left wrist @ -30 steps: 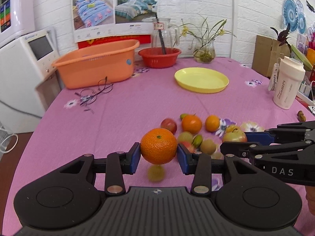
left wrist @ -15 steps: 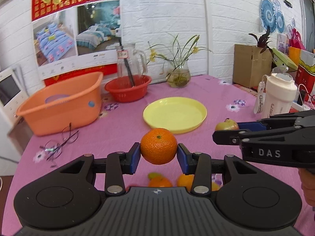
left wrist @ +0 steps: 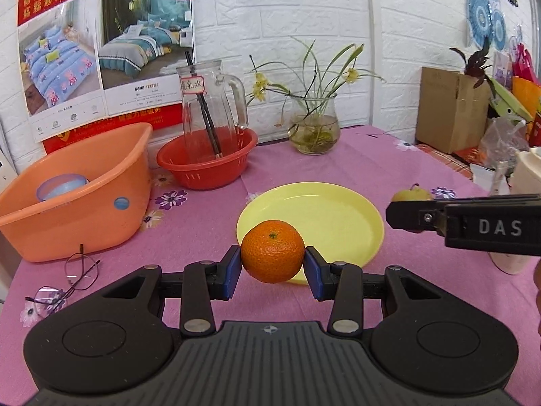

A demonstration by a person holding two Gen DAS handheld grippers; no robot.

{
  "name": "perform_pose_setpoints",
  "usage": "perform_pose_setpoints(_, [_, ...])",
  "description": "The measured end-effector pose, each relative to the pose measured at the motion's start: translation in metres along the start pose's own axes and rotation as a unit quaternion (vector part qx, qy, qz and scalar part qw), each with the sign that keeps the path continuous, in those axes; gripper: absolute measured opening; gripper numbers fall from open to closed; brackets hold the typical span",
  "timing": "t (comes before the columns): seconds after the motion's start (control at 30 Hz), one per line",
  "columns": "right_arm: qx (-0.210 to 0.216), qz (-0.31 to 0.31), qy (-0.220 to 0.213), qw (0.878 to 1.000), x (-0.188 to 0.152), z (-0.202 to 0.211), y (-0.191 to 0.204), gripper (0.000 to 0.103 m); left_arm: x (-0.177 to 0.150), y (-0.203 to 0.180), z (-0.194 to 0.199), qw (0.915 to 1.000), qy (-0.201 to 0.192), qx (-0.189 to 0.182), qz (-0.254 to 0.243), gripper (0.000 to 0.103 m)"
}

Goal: Organize fruits
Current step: 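Carry the tangerine and apple to the yellow plate with both tools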

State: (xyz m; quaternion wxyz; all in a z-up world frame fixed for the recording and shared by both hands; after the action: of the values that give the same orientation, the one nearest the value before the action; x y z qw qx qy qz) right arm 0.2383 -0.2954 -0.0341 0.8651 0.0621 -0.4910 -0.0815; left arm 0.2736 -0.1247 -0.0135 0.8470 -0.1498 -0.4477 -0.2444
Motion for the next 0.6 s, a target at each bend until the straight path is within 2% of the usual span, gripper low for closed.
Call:
perform_pose_setpoints(0.1, [0.0, -0.021, 0.013, 1.0, 0.003, -0.015, -0.007, 0.073, 0.005, 0.002, -0.022, 0.9999, 0.011, -0.005, 0.006, 0.038])
perform_pose_setpoints(0.27, [-0.006, -0.044, 0.023, 0.999, 0.01, -0.036, -0.012, 0.073, 0.014, 0.003, -0.056, 0.9996, 0.028, 0.008, 0.005, 0.038])
perform_pose_setpoints(0.6, [-0.034, -0.036, 0.054, 0.997, 0.007, -0.084, -0.014, 0.073, 0.018, 0.02, -0.102, 0.9977, 0.059, 0.03, 0.015, 0.038])
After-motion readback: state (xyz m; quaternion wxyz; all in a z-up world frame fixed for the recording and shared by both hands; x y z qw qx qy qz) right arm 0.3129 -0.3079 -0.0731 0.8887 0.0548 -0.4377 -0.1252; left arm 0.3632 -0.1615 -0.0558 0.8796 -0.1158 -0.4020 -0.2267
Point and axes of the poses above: each gripper's, at about its wrist camera, not at the fingertips, and z roughly against the way its jaws point, y to its left, x to its top, the point moved 2 cm from there along -z, roughly the way its jaws point, and after that the axes turned 13 degrees about -x, right-handed, at the moved point
